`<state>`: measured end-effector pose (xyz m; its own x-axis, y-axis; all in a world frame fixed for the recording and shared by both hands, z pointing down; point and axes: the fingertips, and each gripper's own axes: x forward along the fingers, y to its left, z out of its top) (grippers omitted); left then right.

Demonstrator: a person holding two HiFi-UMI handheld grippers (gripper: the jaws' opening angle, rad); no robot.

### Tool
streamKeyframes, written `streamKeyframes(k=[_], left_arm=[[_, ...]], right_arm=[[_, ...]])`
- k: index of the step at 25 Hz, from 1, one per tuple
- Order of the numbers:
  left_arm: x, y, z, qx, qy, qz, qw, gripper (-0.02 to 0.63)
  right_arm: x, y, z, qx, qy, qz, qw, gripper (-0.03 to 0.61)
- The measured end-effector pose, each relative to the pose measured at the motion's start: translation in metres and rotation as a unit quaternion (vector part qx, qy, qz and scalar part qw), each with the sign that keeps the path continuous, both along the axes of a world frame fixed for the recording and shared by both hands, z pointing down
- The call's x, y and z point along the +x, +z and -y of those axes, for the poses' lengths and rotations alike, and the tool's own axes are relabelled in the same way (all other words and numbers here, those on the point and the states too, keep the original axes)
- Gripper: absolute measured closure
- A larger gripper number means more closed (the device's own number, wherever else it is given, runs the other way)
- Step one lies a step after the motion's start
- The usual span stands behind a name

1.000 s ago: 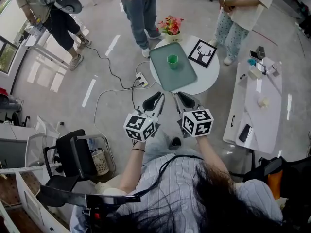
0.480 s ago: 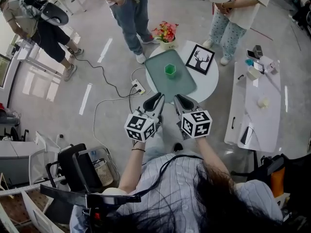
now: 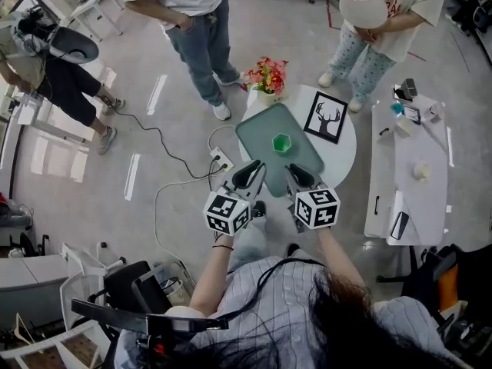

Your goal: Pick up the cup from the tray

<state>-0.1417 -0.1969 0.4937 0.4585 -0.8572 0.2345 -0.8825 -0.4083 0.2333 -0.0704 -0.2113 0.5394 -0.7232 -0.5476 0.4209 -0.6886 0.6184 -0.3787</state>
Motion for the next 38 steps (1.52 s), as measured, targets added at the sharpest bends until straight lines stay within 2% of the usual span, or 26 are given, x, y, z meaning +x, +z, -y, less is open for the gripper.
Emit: streamKeyframes(k=[12,15,21,23,31,38], left_arm=[[-0.037,0.026,0.058,-0.029,0.069,-0.006,0.9972,0.549],[-0.039,0.031,0.069,-0.035,0.090,-0.007,0.9954,0.549],[-0.041,0.041,0.086,-0.046,0.119,-0.007,0.9917,0.549],[-0.041,0.043,0.088,-0.050,0.129,-0.006,0.9903,0.549],[-0.047,0.052,0.094,-0.061,0.152,0.005,0.9865,0.549],[-0.048,0.055,0.095,-0.067,0.161,0.011,0.9846,0.549]], right_arm=[[-0.021,0.050,0.055,-0.030,0.063,-0.050,0.996,0.507],[-0.024,0.059,0.062,-0.038,0.070,-0.061,0.995,0.461],[-0.033,0.090,0.066,-0.048,0.060,-0.095,0.992,0.326],[-0.031,0.104,0.065,-0.058,0.069,-0.108,0.990,0.307],[-0.030,0.158,0.074,-0.087,0.079,-0.148,0.982,0.284],[-0.030,0.182,0.083,-0.094,0.083,-0.169,0.978,0.275]])
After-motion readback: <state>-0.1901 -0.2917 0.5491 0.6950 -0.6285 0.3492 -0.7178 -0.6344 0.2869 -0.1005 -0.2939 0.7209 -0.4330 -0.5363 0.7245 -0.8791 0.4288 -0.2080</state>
